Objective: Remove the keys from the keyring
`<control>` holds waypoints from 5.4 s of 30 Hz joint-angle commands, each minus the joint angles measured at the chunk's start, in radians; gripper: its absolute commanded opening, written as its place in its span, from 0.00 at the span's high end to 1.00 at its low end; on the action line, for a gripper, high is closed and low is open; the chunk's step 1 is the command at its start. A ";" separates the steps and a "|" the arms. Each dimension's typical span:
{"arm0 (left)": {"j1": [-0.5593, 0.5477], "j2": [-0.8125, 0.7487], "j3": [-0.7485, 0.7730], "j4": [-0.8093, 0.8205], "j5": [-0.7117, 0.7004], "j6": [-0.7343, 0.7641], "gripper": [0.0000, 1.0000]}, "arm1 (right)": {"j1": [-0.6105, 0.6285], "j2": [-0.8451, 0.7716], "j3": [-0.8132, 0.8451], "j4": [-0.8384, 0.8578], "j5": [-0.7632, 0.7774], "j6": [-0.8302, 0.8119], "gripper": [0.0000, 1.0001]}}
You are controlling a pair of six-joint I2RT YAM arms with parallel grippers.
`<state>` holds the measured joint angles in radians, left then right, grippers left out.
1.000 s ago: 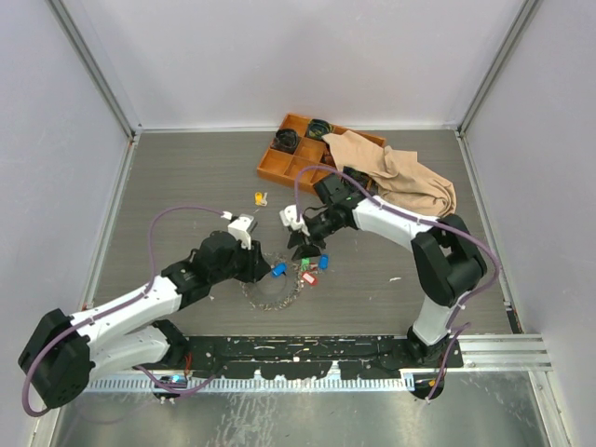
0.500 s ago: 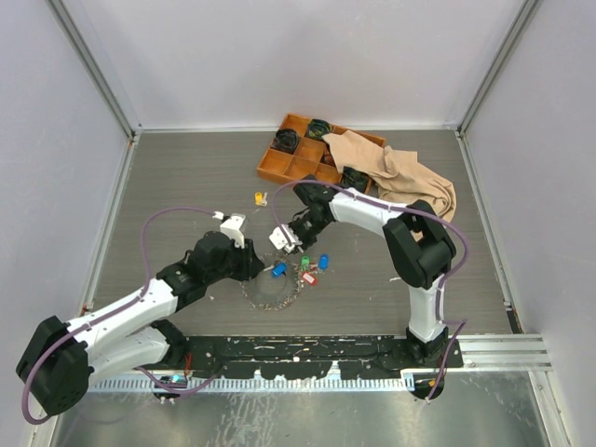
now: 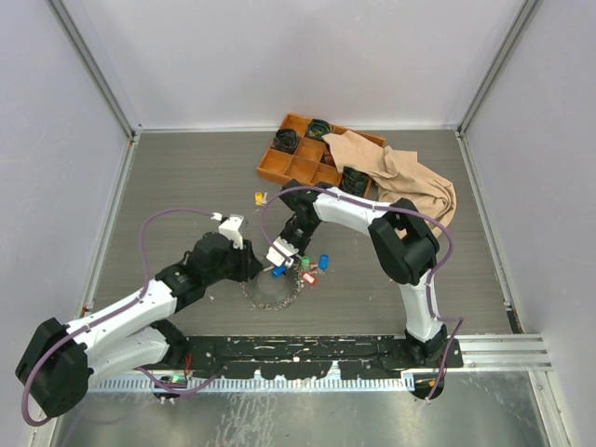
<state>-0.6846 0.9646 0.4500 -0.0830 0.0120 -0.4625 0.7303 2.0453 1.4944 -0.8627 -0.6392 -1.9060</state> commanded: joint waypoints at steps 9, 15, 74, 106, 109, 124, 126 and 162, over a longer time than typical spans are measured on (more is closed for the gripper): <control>0.014 -0.051 -0.011 0.002 -0.012 0.002 0.68 | 0.055 0.029 0.070 -0.078 0.114 -0.157 0.59; 0.018 -0.054 -0.015 0.000 -0.011 0.002 0.68 | 0.070 0.028 0.094 -0.106 0.139 -0.190 0.58; 0.034 -0.079 -0.023 -0.001 0.018 -0.008 0.70 | 0.096 -0.083 0.000 -0.066 0.211 -0.105 0.76; 0.036 -0.074 -0.028 0.009 0.032 -0.014 0.70 | 0.111 -0.025 0.045 -0.113 0.175 -0.171 0.64; 0.037 -0.078 -0.030 0.008 0.032 -0.016 0.70 | 0.112 -0.016 0.050 -0.114 0.180 -0.172 0.64; 0.036 -0.084 -0.034 0.003 0.031 -0.016 0.70 | 0.113 -0.011 0.044 -0.133 0.216 -0.185 0.68; 0.036 -0.087 -0.035 0.005 0.030 -0.016 0.70 | 0.113 -0.016 0.043 -0.133 0.225 -0.181 0.69; 0.037 -0.083 -0.028 0.009 0.039 -0.022 0.71 | 0.100 -0.115 -0.025 -0.110 0.262 -0.116 0.86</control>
<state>-0.6525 0.8875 0.4126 -0.1062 0.0349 -0.4824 0.8318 1.9949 1.4811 -0.9642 -0.3775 -2.0285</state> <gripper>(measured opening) 0.294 0.143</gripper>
